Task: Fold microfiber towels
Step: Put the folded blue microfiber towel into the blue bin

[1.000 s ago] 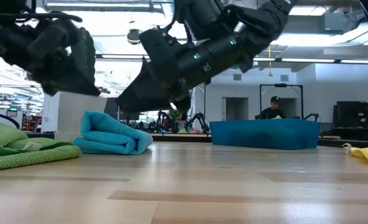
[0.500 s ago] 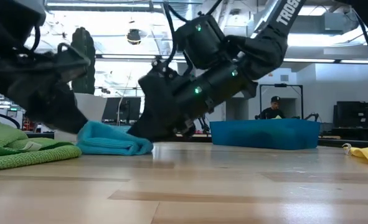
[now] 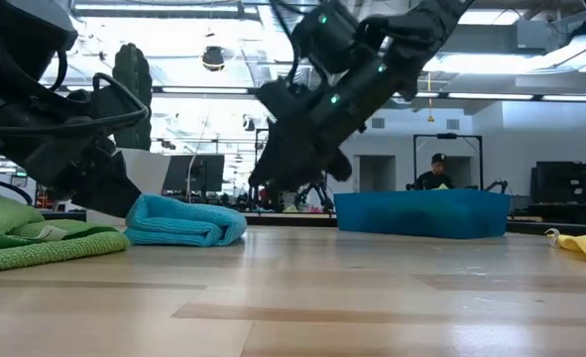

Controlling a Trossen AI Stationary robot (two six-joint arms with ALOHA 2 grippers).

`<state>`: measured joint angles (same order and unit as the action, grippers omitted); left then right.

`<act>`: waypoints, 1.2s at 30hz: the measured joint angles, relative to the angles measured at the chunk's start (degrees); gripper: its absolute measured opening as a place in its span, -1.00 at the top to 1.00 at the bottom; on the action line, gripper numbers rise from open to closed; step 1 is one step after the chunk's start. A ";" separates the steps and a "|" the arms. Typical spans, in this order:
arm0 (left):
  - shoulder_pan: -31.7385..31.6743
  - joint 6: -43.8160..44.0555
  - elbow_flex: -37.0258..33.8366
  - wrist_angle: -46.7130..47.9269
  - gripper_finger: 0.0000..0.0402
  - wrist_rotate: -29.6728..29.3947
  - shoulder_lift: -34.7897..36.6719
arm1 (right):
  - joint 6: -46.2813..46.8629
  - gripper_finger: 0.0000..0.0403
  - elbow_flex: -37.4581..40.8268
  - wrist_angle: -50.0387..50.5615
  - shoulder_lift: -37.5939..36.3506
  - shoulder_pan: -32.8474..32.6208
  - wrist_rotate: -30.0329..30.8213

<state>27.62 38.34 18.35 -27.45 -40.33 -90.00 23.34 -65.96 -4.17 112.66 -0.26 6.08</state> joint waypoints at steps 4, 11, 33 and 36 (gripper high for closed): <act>-0.24 -0.99 -0.01 -0.02 1.00 -1.42 0.00 | 6.99 -0.33 -0.45 -2.66 4.35 2.21 -4.43; -1.41 -2.27 -0.02 0.05 1.00 -1.05 0.00 | 13.60 -0.42 -5.02 -6.83 10.73 3.50 -7.05; -3.26 -5.78 -0.02 0.92 1.00 -0.97 0.00 | 8.40 0.89 -8.85 -6.05 13.77 3.71 -8.27; -3.28 -8.10 0.20 1.43 1.00 -1.85 0.70 | 6.77 0.92 -8.66 -5.16 12.40 4.09 -8.77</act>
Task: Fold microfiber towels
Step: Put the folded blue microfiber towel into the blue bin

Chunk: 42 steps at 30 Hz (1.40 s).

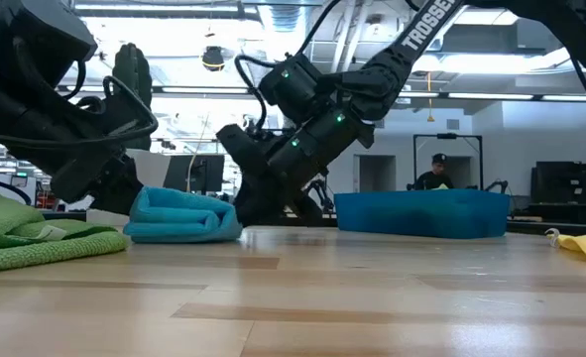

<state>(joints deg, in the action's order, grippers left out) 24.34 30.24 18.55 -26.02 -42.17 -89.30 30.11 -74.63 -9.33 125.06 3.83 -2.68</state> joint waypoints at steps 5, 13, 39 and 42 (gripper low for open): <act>0.00 -4.95 1.40 -0.01 1.00 -0.65 3.87 | -3.58 0.94 0.16 4.33 -4.79 1.93 -1.34; 0.00 -7.17 1.55 2.92 1.00 -3.59 9.21 | -9.26 0.96 1.29 16.51 -10.22 5.22 -1.68; 0.00 -1.80 1.55 6.67 1.00 -3.17 9.46 | -46.80 0.96 1.22 60.42 -27.65 28.93 -13.90; 0.00 -0.43 1.55 8.05 1.00 -3.19 9.46 | -51.69 0.96 1.22 62.18 -27.76 32.71 -16.14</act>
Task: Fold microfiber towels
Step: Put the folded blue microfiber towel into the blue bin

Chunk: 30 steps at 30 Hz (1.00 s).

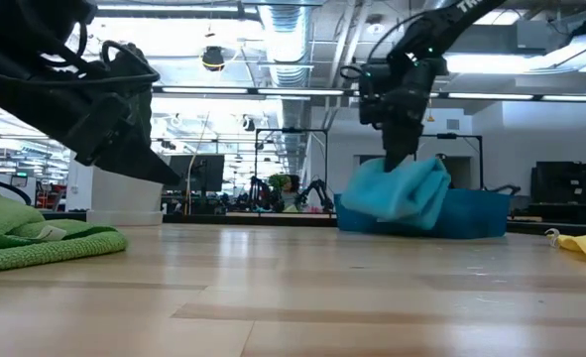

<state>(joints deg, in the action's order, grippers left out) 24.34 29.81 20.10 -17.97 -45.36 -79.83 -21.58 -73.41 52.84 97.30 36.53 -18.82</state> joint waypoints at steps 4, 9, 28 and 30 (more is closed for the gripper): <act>0.00 1.47 0.00 1.57 1.00 -0.06 0.00 | -7.18 0.96 0.00 2.84 0.00 5.07 -2.34; 0.00 1.90 0.00 1.79 1.00 -0.35 0.00 | -14.36 0.95 0.00 2.84 0.02 10.62 -2.37; -1.66 6.02 0.00 2.37 1.00 0.33 0.00 | -20.99 0.75 -0.06 -1.26 6.70 15.19 4.07; -1.64 6.02 0.00 2.53 1.00 0.72 0.00 | -20.14 0.63 -0.28 -1.52 7.06 15.06 8.22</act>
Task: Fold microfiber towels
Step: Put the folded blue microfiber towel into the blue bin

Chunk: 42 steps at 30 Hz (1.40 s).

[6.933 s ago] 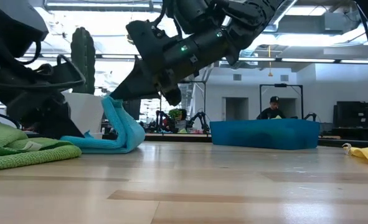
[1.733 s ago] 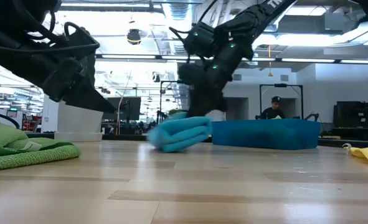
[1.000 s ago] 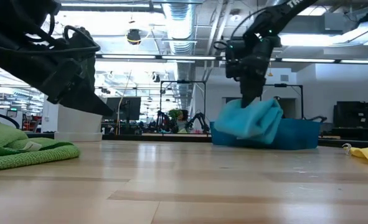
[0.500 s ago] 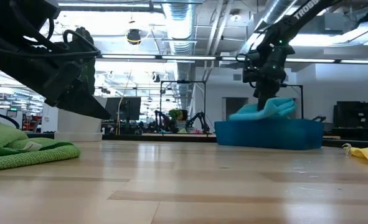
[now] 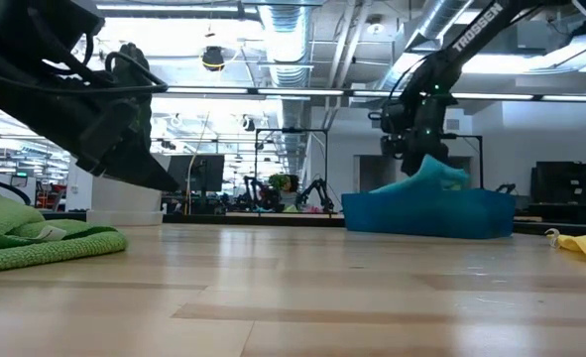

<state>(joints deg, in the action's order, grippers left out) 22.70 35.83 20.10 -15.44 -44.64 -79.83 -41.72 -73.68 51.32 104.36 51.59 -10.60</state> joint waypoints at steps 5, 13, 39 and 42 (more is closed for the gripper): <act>0.00 0.01 0.00 0.54 1.00 0.77 0.00 | 3.96 0.31 -2.64 0.85 -2.64 0.59 0.13; 0.01 0.07 0.00 0.98 1.00 0.79 0.00 | 10.89 0.13 1.29 -0.63 -13.66 1.52 -8.59; -0.09 -1.36 0.62 1.71 1.00 1.41 0.04 | 27.05 0.69 46.91 -47.23 -30.18 0.55 -16.07; -0.09 -3.60 2.82 3.65 1.00 3.35 1.00 | 28.54 0.69 45.08 -47.11 -33.19 0.55 -16.10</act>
<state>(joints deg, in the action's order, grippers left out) 22.61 32.23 22.92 -11.79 -41.30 -78.84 -13.18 -28.61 4.21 71.17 52.14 -26.70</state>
